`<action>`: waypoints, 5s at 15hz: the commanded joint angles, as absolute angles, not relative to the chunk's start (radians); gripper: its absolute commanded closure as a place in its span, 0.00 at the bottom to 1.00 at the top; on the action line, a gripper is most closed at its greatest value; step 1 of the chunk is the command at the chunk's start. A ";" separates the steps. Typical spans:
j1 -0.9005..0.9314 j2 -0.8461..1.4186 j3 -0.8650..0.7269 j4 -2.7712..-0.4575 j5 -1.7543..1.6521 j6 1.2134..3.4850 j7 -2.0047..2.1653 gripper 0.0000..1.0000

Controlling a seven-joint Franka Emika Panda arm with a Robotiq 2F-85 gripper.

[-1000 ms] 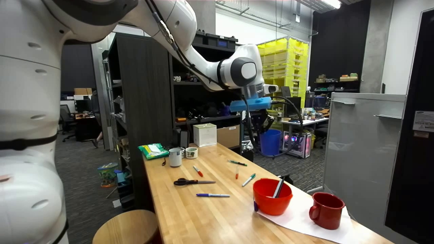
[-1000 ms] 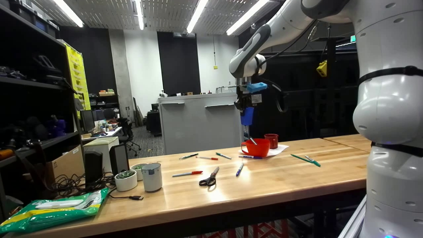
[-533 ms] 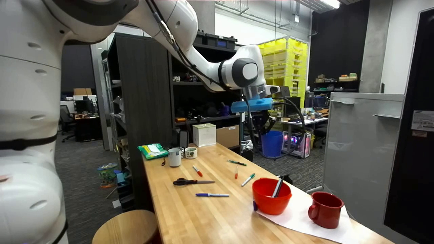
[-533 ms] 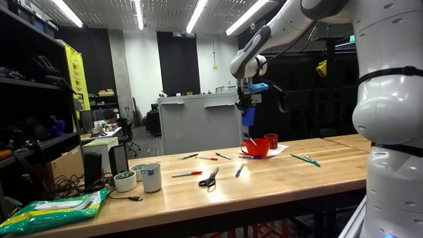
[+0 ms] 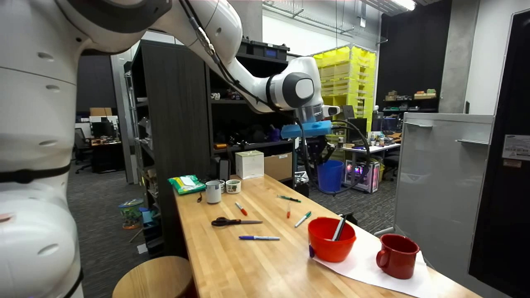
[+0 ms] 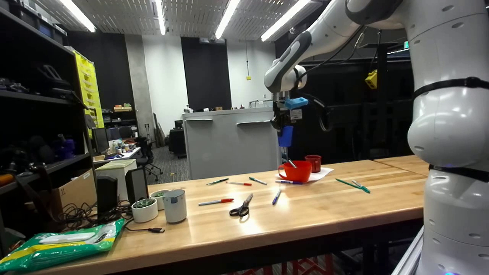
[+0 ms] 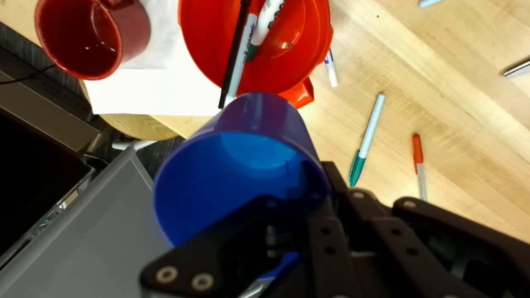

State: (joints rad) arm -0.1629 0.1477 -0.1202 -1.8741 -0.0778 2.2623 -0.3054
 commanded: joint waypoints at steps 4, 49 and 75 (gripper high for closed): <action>-0.107 0.221 -0.060 -1.766 -0.090 2.230 -0.321 0.99; 0.149 0.788 0.126 -0.950 -0.178 1.900 -0.548 0.99; 0.232 1.161 0.143 -0.573 -0.129 1.897 -0.725 0.99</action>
